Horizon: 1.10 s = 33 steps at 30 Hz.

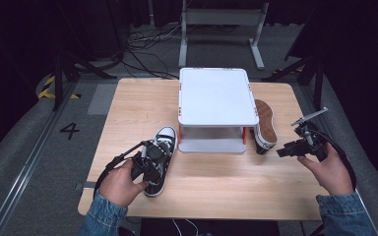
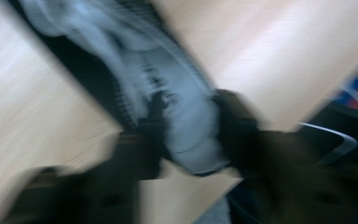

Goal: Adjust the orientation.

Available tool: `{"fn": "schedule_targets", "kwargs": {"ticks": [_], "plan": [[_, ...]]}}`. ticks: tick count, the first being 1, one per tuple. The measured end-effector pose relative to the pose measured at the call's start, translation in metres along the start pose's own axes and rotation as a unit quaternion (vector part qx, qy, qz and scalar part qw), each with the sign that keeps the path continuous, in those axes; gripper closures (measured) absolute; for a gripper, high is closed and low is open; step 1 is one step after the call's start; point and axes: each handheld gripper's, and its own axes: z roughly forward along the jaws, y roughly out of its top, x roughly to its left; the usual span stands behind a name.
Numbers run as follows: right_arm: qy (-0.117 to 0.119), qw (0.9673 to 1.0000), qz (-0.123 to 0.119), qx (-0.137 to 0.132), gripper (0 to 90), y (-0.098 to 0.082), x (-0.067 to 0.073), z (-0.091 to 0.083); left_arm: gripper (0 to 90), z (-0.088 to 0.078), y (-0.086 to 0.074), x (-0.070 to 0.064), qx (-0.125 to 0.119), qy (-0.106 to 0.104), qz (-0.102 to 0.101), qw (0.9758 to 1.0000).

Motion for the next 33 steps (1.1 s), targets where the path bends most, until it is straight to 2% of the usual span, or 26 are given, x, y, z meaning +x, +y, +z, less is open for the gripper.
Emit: {"fn": "schedule_targets", "kwargs": {"ticks": [1, 2, 3, 4, 5, 7, 13, 15, 16, 17, 18, 20, 21, 24, 25, 26, 27, 28, 29, 31, 32, 33], "plan": [[0.000, 1.0000, 0.000, 0.000, 51.5, 0.000, 0.000, 0.000, 47.3, 0.000, 0.000, 0.000, 0.000, 0.000, 0.000, 1.0000], [0.001, 1.0000, 0.003, 0.000, 51.4, -0.001, -0.001, -0.001, 46.9, 0.000, -0.001, 0.003, 0.002, -0.013, -0.011, 0.9999], [0.001, 1.0000, 0.003, 0.000, 51.4, -0.001, -0.001, -0.001, 46.9, 0.000, -0.002, 0.005, -0.001, -0.015, -0.004, 0.9999], [0.001, 1.0000, 0.004, -0.002, 51.4, -0.002, -0.002, -0.001, 46.7, -0.003, -0.003, 0.007, -0.015, -0.033, -0.001, 0.9993], [0.001, 1.0000, 0.004, -0.002, 51.4, -0.002, -0.002, -0.001, 46.3, -0.005, -0.004, 0.010, -0.024, -0.057, -0.010, 0.9980], [0.002, 1.0000, 0.004, -0.003, 51.4, -0.002, -0.002, -0.001, 44.1, -0.009, -0.005, 0.009, -0.031, -0.064, -0.010, 0.9974], [0.005, 1.0000, 0.005, 0.001, 51.4, -0.002, -0.003, 0.001, 45.6, 0.001, 0.000, -0.004, 0.004, -0.085, 0.030, 0.9959], [0.005, 1.0000, 0.002, 0.004, 51.4, -0.001, -0.001, 0.003, 60.5, 0.013, 0.005, -0.007, 0.030, -0.085, 0.028, 0.9955], [0.006, 1.0000, 0.002, 0.004, 51.4, -0.001, -0.001, 0.003, 69.6, 0.017, 0.007, -0.009, 0.042, -0.077, 0.032, 0.9957], [0.006, 1.0000, 0.001, 0.004, 51.4, -0.001, -0.001, 0.003, 77.3, 0.017, 0.007, -0.009, 0.042, -0.077, 0.032, 0.9957], [0.005, 1.0000, 0.001, 0.004, 51.5, -0.001, -0.001, 0.003, 79.4, 0.019, 0.009, -0.011, 0.046, -0.069, 0.035, 0.9959], [0.005, 1.0000, 0.001, 0.004, 51.5, -0.001, -0.001, 0.004, 81.6, 0.016, 0.012, -0.016, 0.031, -0.066, 0.044, 0.9963], [0.004, 1.0000, 0.003, 0.006, 51.5, 0.000, -0.001, 0.005, 81.1, 0.013, 0.017, -0.022, 0.008, -0.072, 0.049, 0.9961], [0.005, 1.0000, 0.002, 0.008, 51.5, 0.000, -0.001, 0.006, 75.6, 0.017, 0.022, -0.028, 0.010, -0.073, 0.060, 0.9955], [0.006, 0.9999, -0.001, 0.010, 51.4, 0.000, 0.001, 0.008, 70.4, 0.016, 0.025, -0.030, 0.004, -0.093, 0.066, 0.9935], [0.006, 0.9999, -0.002, 0.010, 51.3, 0.000, 0.001, 0.008, 61.0, 0.011, 0.024, -0.028, -0.011, -0.110, 0.065, 0.9918], [0.006, 0.9999, -0.001, 0.010, 51.3, 0.000, 0.001, 0.007, 54.1, 0.004, 0.022, -0.024, -0.031, -0.118, 0.061, 0.9906], [0.004, 1.0000, -0.002, 0.008, 51.3, -0.001, 0.001, 0.006, 54.3, -0.002, 0.019, -0.021, -0.047, -0.124, 0.055, 0.9897], [0.004, 1.0000, -0.001, 0.007, 51.2, -0.001, 0.000, 0.006, 53.1, -0.012, 0.015, -0.016, -0.065, -0.119, 0.046, 0.9897], [0.005, 1.0000, 0.004, 0.006, 51.0, -0.003, -0.001, 0.005, 48.7, -0.021, 0.010, -0.009, -0.085, -0.103, 0.033, 0.9905], [0.004, 1.0000, 0.004, 0.006, 51.0, -0.003, -0.002, 0.005, 49.7, -0.025, 0.009, -0.004, -0.087, -0.093, 0.026, 0.9915], [0.004, 1.0000, 0.005, 0.007, 51.0, -0.004, -0.002, 0.005, 49.0, -0.027, 0.008, 0.001, -0.086, -0.073, 0.016, 0.9935]]}}
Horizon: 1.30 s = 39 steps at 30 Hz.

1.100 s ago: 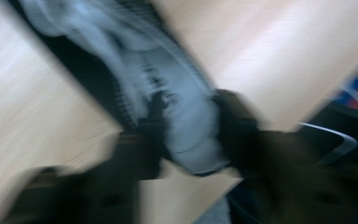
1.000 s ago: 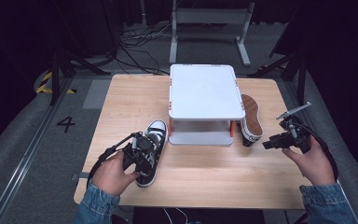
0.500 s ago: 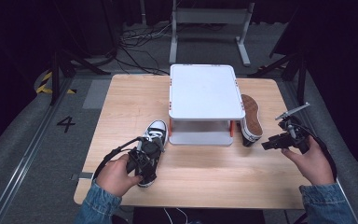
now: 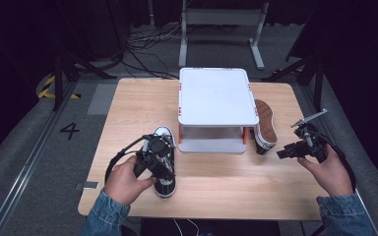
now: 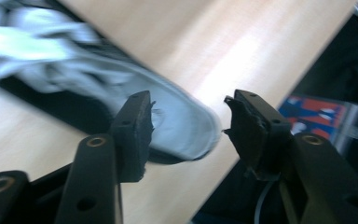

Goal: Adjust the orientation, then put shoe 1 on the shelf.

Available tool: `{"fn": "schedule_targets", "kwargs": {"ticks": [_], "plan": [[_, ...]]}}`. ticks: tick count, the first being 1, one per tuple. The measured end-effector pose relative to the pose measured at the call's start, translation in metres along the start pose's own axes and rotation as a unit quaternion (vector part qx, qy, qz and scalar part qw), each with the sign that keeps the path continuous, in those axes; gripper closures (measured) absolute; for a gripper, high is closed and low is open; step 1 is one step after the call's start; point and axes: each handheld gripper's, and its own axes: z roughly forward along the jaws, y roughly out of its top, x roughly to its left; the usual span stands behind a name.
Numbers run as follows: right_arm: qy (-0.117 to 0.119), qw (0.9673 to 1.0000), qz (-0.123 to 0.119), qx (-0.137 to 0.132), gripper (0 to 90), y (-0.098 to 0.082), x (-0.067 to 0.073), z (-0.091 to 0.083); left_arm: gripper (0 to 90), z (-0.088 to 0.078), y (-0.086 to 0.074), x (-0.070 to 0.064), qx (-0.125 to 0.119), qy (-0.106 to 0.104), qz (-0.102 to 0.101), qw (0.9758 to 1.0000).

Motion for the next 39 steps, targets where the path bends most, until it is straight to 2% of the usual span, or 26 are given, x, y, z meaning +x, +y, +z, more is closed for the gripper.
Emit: {"fn": "schedule_targets", "kwargs": {"ticks": [2, 3, 4, 5, 7, 8, 10, 13, 16, 19, 24, 27, 29, 31, 33, 34, 37, 39], "plan": [[0.000, 1.0000, 0.002, 0.002, 50.7, -0.002, 0.000, 0.001, 43.0, 0.001, 0.001, 0.008, 0.006, 0.042, -0.010, 0.9990], [-0.001, 1.0000, 0.001, 0.002, 50.6, -0.003, 0.001, 0.001, 40.5, 0.001, 0.001, 0.008, 0.006, 0.042, -0.010, 0.9990], [-0.002, 1.0000, 0.004, 0.003, 50.6, -0.005, 0.001, 0.001, 38.7, 0.005, 0.003, 0.015, 0.012, 0.064, -0.008, 0.9978], [-0.003, 1.0000, 0.005, 0.003, 50.5, -0.007, 0.001, 0.000, 38.3, 0.005, 0.003, 0.015, 0.012, 0.064, -0.008, 0.9978], [-0.005, 0.9999, 0.012, 0.002, 50.2, -0.011, -0.001, -0.002, 38.3, 0.011, 0.008, 0.020, 0.009, 0.070, 0.010, 0.9975], [-0.006, 0.9999, 0.014, 0.002, 50.1, -0.012, -0.002, -0.003, 37.7, 0.018, 0.012, 0.022, 0.018, 0.072, 0.021, 0.9970], [-0.009, 0.9998, 0.017, -0.001, 50.0, -0.016, -0.003, -0.005, 37.0, 0.026, 0.016, 0.022, 0.036, 0.081, 0.024, 0.9958], [-0.012, 0.9997, 0.022, -0.005, 49.8, -0.021, -0.005, -0.009, 34.4, 0.035, 0.023, 0.026, 0.054, 0.091, 0.018, 0.9942], [-0.013, 0.9996, 0.026, -0.006, 49.6, -0.025, -0.007, -0.011, 30.6, 0.042, 0.028, 0.030, 0.046, 0.105, 0.006, 0.9934], [-0.015, 0.9995, 0.027, -0.006, 49.2, -0.027, -0.006, -0.012, 31.0, 0.047, 0.032, 0.033, 0.047, 0.097, 0.006, 0.9942], [-0.016, 0.9995, 0.028, -0.003, 48.8, -0.029, -0.006, -0.010, 32.0, 0.051, 0.042, 0.042, 0.049, 0.097, 0.014, 0.9940], [-0.011, 0.9994, 0.032, -0.001, 48.4, -0.029, -0.007, -0.008, 31.0, 0.056, 0.047, 0.050, 0.052, 0.074, 0.012, 0.9959], [-0.008, 0.9995, 0.030, 0.001, 48.2, -0.029, -0.006, -0.006, 32.1, 0.055, 0.049, 0.054, 0.050, 0.059, 0.002, 0.9970], [-0.008, 0.9996, 0.026, 0.004, 48.2, -0.028, -0.005, -0.004, 37.5, 0.055, 0.049, 0.056, 0.047, 0.053, -0.009, 0.9975], [-0.008, 0.9996, 0.027, 0.004, 48.2, -0.026, -0.004, -0.003, 49.4, 0.054, 0.048, 0.058, 0.048, 0.056, -0.014, 0.9972], [-0.008, 0.9996, 0.027, 0.004, 48.2, -0.026, -0.004, -0.003, 49.4, 0.055, 0.046, 0.060, 0.045, 0.044, -0.019, 0.9979], [-0.007, 0.9997, 0.024, 0.003, 48.2, -0.024, -0.005, -0.003, 65.9, 0.051, 0.043, 0.060, 0.040, 0.035, -0.024, 0.9983], [-0.006, 0.9997, 0.023, 0.003, 48.3, -0.022, -0.005, -0.002, 73.6, 0.047, 0.040, 0.058, 0.028, 0.044, -0.026, 0.9983]]}}
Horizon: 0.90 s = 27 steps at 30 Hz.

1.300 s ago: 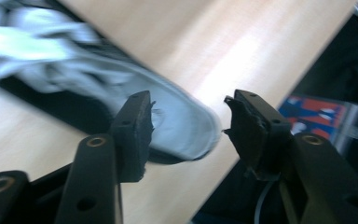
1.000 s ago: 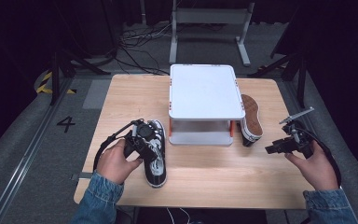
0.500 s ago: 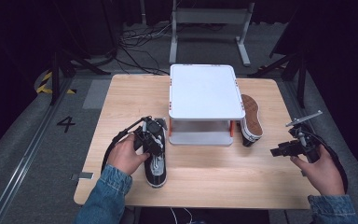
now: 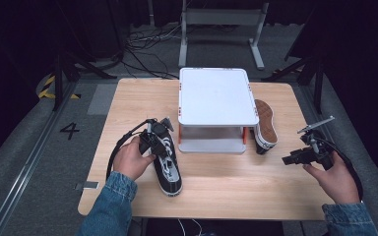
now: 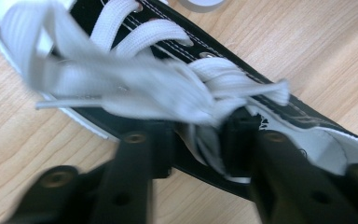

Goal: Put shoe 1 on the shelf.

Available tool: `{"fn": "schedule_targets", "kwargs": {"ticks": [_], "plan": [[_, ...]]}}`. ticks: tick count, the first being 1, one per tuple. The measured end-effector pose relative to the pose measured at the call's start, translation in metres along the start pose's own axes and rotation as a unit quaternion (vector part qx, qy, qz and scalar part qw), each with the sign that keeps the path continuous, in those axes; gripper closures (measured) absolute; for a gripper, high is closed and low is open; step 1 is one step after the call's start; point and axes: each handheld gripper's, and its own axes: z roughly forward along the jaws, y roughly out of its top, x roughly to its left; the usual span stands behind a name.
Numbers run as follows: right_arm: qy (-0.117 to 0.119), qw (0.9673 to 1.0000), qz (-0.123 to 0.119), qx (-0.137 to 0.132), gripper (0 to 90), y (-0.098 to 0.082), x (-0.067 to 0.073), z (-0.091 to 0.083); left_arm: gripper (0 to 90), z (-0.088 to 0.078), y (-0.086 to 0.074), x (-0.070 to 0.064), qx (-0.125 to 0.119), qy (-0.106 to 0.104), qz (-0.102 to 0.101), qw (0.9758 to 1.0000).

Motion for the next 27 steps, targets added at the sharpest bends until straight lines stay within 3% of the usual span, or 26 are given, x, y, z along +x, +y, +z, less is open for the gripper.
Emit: {"fn": "schedule_targets", "kwargs": {"ticks": [5, 11, 13, 17, 27], "plan": [[0.003, 1.0000, -0.008, 0.002, 48.3, 0.007, 0.003, 0.003, 79.7, -0.011, -0.008, 0.003, -0.021, 0.009, -0.007, 0.9997], [0.005, 0.9999, -0.015, 0.003, 48.6, 0.013, 0.004, 0.005, 80.1, -0.019, -0.013, 0.004, -0.019, 0.025, -0.007, 0.9995], [0.005, 0.9998, -0.017, 0.004, 48.6, 0.015, 0.004, 0.006, 80.2, -0.022, -0.014, 0.004, -0.019, 0.019, -0.014, 0.9996], [0.005, 0.9998, -0.019, 0.002, 48.6, 0.017, 0.005, 0.006, 80.2, -0.037, -0.017, 0.004, -0.031, 0.008, -0.020, 0.9993], [0.006, 0.9999, -0.015, 0.003, 48.7, 0.016, 0.003, 0.007, 80.1, -0.081, -0.012, 0.002, -0.052, 0.037, -0.027, 0.9976]]}}
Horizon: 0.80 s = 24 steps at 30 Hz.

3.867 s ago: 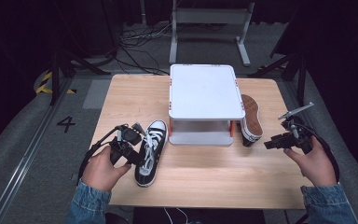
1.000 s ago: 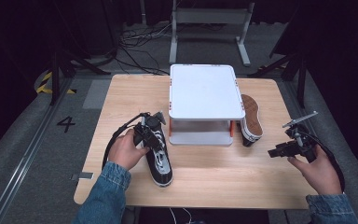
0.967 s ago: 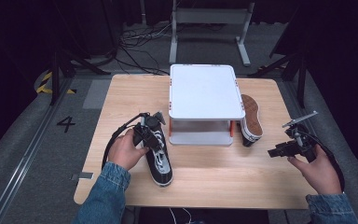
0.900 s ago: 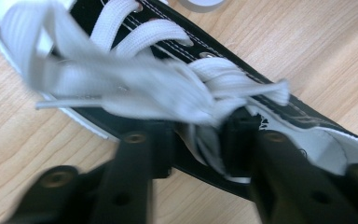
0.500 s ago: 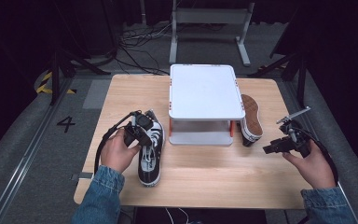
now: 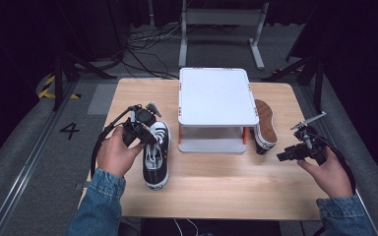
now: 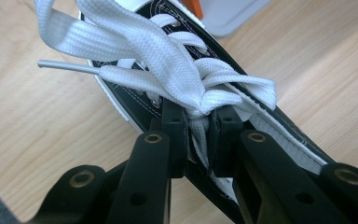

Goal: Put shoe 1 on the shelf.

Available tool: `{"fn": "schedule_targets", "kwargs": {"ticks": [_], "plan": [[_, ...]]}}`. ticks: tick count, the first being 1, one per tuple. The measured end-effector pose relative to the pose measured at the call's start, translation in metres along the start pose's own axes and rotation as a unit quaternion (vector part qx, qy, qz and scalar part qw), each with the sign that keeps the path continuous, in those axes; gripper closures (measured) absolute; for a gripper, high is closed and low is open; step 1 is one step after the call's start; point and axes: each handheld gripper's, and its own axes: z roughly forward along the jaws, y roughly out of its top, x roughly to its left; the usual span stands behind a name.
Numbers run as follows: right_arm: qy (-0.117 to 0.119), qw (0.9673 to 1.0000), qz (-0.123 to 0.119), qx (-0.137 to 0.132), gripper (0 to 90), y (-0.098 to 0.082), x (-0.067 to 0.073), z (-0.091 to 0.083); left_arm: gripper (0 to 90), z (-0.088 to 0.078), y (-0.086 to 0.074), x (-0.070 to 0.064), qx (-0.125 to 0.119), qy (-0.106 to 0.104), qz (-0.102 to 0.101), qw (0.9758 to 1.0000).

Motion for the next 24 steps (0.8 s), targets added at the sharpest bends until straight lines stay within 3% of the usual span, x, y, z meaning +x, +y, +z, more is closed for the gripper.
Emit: {"fn": "schedule_targets", "kwargs": {"ticks": [9, 11, 15, 24], "plan": [[-0.004, 1.0000, 0.007, -0.004, 48.8, -0.005, -0.004, -0.005, 80.0, -0.037, 0.015, 0.008, -0.030, 0.009, -0.017, 0.9994], [-0.005, 0.9999, 0.009, -0.006, 48.9, -0.006, -0.004, -0.006, 80.0, -0.044, 0.020, 0.009, -0.031, 0.009, -0.012, 0.9994], [-0.006, 0.9999, 0.009, -0.006, 48.9, -0.007, -0.004, -0.007, 79.9, -0.055, 0.029, 0.012, -0.039, 0.005, -0.017, 0.9991], [-0.007, 0.9998, 0.014, -0.010, 48.9, -0.012, -0.005, -0.011, 79.9, -0.075, 0.048, 0.017, -0.062, 0.019, -0.018, 0.9977]]}}
